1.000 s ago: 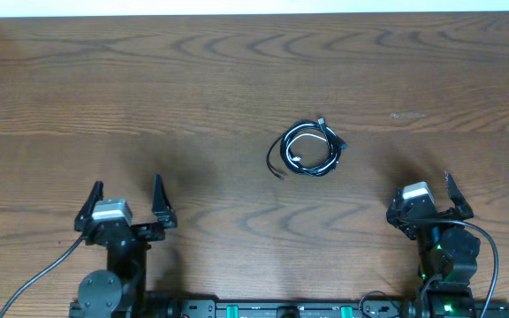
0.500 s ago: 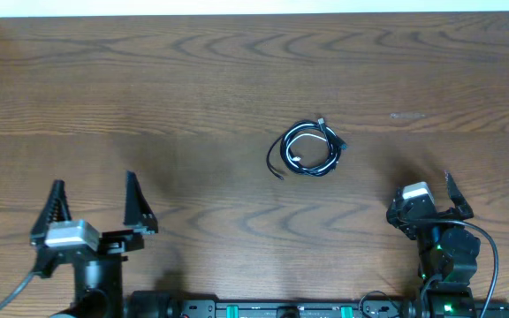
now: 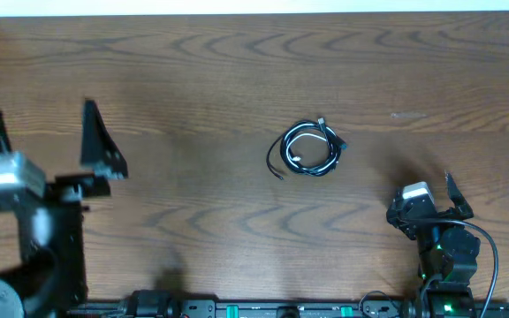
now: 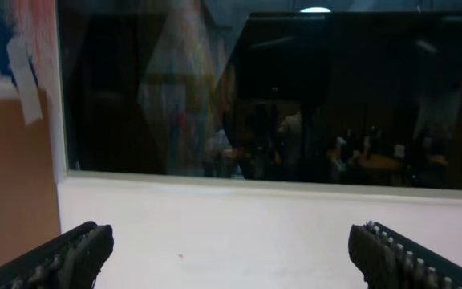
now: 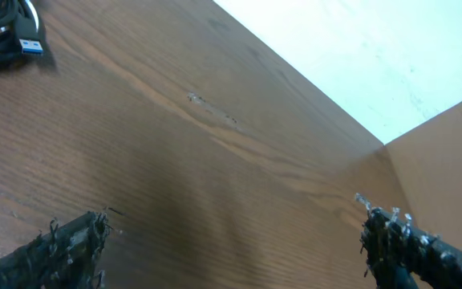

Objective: Untangle cables

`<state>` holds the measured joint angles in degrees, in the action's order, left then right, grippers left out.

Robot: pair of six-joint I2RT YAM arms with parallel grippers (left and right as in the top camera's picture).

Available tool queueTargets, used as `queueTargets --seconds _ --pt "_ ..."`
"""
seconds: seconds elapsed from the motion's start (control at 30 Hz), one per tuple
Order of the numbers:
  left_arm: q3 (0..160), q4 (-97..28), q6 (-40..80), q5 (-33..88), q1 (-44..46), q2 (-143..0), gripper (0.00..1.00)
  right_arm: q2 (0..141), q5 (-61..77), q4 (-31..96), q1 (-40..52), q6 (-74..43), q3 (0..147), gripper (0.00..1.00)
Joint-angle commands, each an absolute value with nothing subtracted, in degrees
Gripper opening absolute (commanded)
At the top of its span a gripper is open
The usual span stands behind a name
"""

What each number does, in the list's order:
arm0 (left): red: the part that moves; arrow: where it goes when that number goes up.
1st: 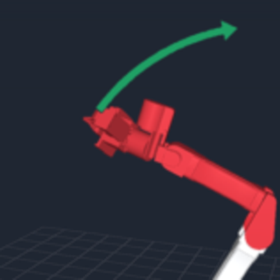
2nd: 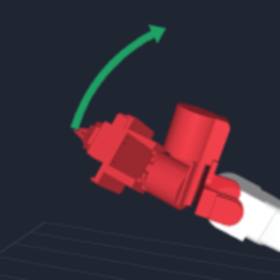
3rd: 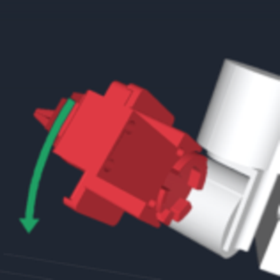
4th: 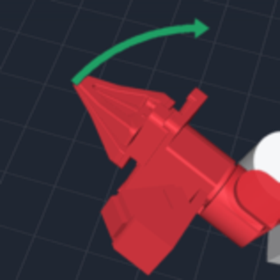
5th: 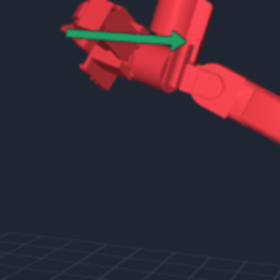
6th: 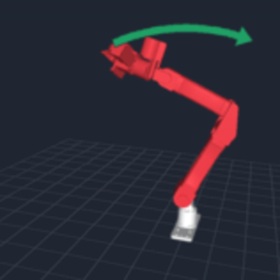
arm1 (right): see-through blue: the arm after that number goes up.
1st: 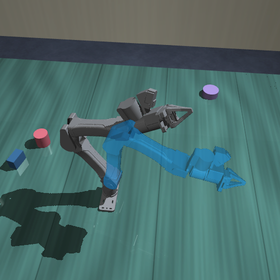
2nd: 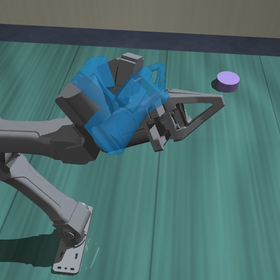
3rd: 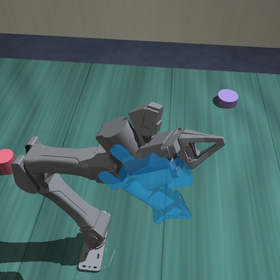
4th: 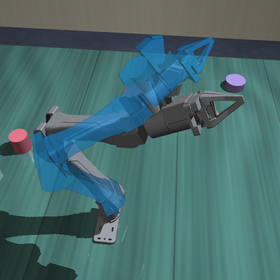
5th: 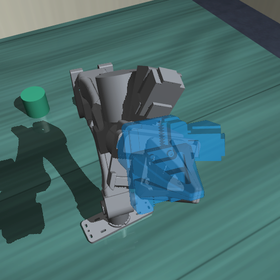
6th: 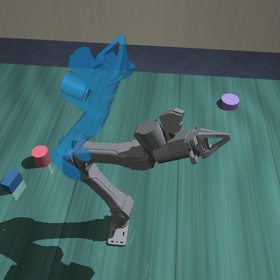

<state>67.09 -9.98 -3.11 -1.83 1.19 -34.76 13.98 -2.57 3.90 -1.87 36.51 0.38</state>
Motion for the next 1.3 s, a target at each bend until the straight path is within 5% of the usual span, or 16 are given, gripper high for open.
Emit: queueTargets --seconds 0.0,0.57,0.97,1.27 --pt "72.8 -9.6 -7.5 -1.5 1.3 -40.6 0.98 14.0 -3.0 4.1 -2.2 36.7 0.3 0.99" --pt "84.4 -14.5 -14.5 -2.2 1.4 -59.2 0.98 14.0 -3.0 4.1 -2.2 36.7 0.3 0.99" --pt "88.1 -16.7 1.8 -2.1 1.9 -64.4 0.99 14.0 -3.0 4.1 -2.2 36.7 0.3 0.99" --pt "88.1 -18.6 2.0 -2.2 2.4 -70.0 0.99 14.0 -3.0 4.1 -2.2 36.7 0.3 0.99"
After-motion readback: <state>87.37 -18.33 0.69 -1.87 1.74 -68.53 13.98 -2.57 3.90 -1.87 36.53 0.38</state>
